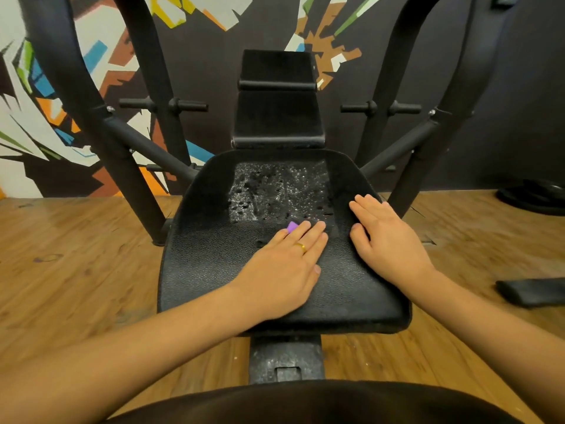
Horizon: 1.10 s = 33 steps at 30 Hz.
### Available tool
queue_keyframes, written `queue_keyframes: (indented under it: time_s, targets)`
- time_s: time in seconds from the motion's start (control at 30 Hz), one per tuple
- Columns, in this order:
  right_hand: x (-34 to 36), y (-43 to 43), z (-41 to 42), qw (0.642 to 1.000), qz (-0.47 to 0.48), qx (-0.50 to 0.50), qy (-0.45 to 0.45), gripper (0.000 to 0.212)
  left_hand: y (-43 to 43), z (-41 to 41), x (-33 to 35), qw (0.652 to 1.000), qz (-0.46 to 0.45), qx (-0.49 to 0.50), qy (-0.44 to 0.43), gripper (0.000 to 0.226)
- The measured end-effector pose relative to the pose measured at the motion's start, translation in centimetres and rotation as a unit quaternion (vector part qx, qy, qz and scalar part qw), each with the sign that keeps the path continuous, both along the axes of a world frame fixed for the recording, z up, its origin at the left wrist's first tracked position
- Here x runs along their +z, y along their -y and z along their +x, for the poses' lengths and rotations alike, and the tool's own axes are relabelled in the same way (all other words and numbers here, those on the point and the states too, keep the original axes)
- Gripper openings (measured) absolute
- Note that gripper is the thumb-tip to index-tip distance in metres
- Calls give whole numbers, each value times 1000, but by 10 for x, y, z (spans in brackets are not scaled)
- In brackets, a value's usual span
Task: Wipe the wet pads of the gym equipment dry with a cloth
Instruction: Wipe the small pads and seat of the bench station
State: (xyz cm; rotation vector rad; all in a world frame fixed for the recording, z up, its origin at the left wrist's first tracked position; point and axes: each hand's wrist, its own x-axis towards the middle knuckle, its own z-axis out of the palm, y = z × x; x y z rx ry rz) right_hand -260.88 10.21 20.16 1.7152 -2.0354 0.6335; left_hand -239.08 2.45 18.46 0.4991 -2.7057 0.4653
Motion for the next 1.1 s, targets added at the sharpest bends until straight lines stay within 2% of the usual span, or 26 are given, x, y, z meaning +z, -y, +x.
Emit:
queue_keyframes:
  time_s: [0.27,0.33,0.43,0.67,0.83,0.93,1.0,1.1]
  targets:
    - [0,-1,1,1000,-16,15,3,45,-3,-33,6,1000,-9,-24,2,63]
    - [-1,0,0,1000,-18,16,0,48,-1,-26,6,1000,-8,-25,-2,61]
    - [-2,1,-2,1000,-9,18,6,51,0,-2,0,1000,-1,15,-10,60]
    - [-1,1,-5,1000,1,19,12,53,25,85,4,983,47,175,-30,66]
    - [0,0,-4,1000,3,18,11,51,52,81,27,968,81,234,-47,60]
    - [-1,0,-3,1000,4,19,12,58,79,73,47,964,108,241,-30,68]
    - [-1,0,-4,1000,3,19,11,54,86,73,53,966,118,228,-21,76]
    - [0,-1,-4,1000,5,18,11,51,80,80,48,969,121,212,-25,77]
